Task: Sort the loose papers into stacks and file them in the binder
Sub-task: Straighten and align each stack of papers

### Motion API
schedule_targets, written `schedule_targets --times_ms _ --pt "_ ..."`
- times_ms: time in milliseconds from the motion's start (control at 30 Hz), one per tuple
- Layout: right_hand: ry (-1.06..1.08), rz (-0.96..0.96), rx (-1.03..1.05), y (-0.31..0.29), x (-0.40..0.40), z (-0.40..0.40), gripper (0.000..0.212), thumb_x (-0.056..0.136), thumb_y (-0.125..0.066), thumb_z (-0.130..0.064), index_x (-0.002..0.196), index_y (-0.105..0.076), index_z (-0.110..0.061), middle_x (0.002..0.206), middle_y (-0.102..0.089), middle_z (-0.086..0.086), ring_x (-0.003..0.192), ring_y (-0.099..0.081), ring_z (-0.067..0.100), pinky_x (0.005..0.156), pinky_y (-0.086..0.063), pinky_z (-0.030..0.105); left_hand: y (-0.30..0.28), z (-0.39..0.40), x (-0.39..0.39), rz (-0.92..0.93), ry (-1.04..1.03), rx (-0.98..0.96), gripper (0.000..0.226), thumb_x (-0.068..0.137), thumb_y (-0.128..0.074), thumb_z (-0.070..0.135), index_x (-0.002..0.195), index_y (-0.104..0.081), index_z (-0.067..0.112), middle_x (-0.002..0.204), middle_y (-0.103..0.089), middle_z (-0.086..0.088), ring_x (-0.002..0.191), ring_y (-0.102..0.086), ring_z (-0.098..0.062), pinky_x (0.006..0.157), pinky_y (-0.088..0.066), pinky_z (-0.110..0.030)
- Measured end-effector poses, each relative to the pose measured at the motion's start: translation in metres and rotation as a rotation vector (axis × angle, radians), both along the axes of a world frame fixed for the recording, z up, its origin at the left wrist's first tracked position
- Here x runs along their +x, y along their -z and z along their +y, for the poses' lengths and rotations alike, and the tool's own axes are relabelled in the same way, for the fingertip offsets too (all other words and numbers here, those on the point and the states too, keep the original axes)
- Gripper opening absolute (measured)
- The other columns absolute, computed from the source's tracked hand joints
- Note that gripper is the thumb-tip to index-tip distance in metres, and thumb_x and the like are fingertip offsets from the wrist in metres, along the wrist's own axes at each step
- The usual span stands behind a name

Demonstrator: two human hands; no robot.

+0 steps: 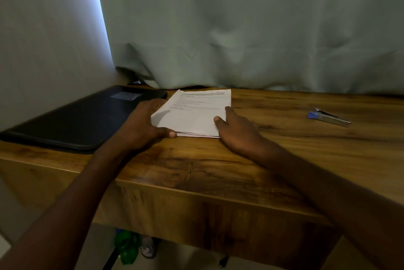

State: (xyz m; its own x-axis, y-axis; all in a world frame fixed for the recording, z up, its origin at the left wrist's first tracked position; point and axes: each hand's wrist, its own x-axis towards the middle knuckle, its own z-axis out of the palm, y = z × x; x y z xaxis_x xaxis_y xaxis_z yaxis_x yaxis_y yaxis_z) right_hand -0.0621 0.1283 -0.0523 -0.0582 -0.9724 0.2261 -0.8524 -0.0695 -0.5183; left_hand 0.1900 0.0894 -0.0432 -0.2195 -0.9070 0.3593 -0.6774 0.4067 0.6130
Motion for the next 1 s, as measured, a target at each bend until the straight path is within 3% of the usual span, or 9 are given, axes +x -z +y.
schedule_targets --times_ms 133,267,367,467,600,733,933,1000 --pt "0.03 -0.013 -0.127 0.001 -0.001 -0.004 0.063 0.102 -0.035 -0.058 0.151 -0.037 -0.018 0.156 -0.043 0.007 0.138 -0.046 0.03 0.113 -0.037 0.058 -0.003 0.011 -0.002 0.015 -0.028 -0.093 0.104 0.07 -0.091 0.044 0.155 -0.034 0.024 0.158 -0.034 -0.003 0.141 -0.038 -0.021 0.115 -0.037 -0.038" --pt "0.091 -0.027 -0.365 -0.002 -0.004 0.009 0.051 0.105 -0.044 -0.045 0.146 -0.047 -0.015 0.15 -0.048 0.007 0.135 -0.047 0.029 0.108 -0.042 0.051 -0.005 0.025 -0.015 0.003 -0.091 -0.363 0.062 0.087 -0.073 0.05 0.137 -0.054 0.018 0.142 -0.051 -0.007 0.13 -0.048 -0.024 0.109 -0.041 -0.047" --pt "0.038 0.113 -0.557 -0.006 -0.013 0.025 0.038 0.102 -0.051 -0.032 0.135 -0.055 -0.014 0.13 -0.057 0.005 0.118 -0.053 0.024 0.096 -0.047 0.044 -0.004 0.036 -0.043 -0.046 -0.037 -0.498 0.049 0.09 -0.063 0.049 0.127 -0.062 0.017 0.134 -0.06 -0.007 0.127 -0.054 -0.025 0.107 -0.044 -0.047" --pt "0.033 0.292 -0.646 -0.015 -0.035 0.04 0.033 0.095 -0.053 -0.021 0.126 -0.06 -0.014 0.119 -0.059 0.006 0.105 -0.055 0.025 0.082 -0.051 0.043 -0.003 0.051 -0.086 -0.041 0.056 -0.464 0.046 0.093 -0.067 0.042 0.131 -0.062 0.017 0.135 -0.062 -0.003 0.125 -0.055 -0.021 0.108 -0.044 -0.043" --pt "0.081 0.332 -0.657 -0.024 -0.083 0.068 0.024 0.095 -0.053 -0.018 0.116 -0.064 -0.013 0.111 -0.059 0.005 0.102 -0.054 0.023 0.075 -0.048 0.036 -0.008 0.064 -0.152 -0.099 0.125 -0.433 0.05 0.096 -0.063 0.047 0.141 -0.058 0.026 0.139 -0.063 0.003 0.128 -0.056 -0.019 0.108 -0.045 -0.039" --pt "0.173 0.333 -0.624 -0.023 -0.148 0.099 0.018 0.094 -0.057 -0.019 0.108 -0.067 -0.017 0.106 -0.06 0.001 0.097 -0.057 0.018 0.068 -0.039 0.03 -0.016 0.073 -0.227 -0.116 0.203 -0.476 0.043 0.094 -0.059 0.05 0.131 -0.064 0.029 0.126 -0.07 0.006 0.117 -0.063 -0.018 0.097 -0.051 -0.037" --pt "0.366 0.25 -0.515 -0.018 -0.251 0.146 0.014 0.09 -0.056 -0.024 0.098 -0.067 -0.028 0.095 -0.063 -0.007 0.084 -0.058 0.016 0.071 -0.049 0.035 -0.011 0.102 -0.343 -0.055 0.31 -0.449 0.035 0.097 -0.059 0.047 0.125 -0.067 0.026 0.114 -0.073 0.007 0.101 -0.067 -0.013 0.083 -0.055 -0.035" --pt "0.418 0.221 -0.522 -0.02 -0.292 0.164 0.016 0.086 -0.058 -0.022 0.095 -0.069 -0.028 0.092 -0.067 -0.008 0.082 -0.06 0.015 0.073 -0.049 0.035 -0.009 0.111 -0.377 -0.041 0.328 -0.403 0.03 0.098 -0.058 0.048 0.117 -0.07 0.027 0.098 -0.074 0.007 0.087 -0.067 -0.009 0.076 -0.056 -0.034"
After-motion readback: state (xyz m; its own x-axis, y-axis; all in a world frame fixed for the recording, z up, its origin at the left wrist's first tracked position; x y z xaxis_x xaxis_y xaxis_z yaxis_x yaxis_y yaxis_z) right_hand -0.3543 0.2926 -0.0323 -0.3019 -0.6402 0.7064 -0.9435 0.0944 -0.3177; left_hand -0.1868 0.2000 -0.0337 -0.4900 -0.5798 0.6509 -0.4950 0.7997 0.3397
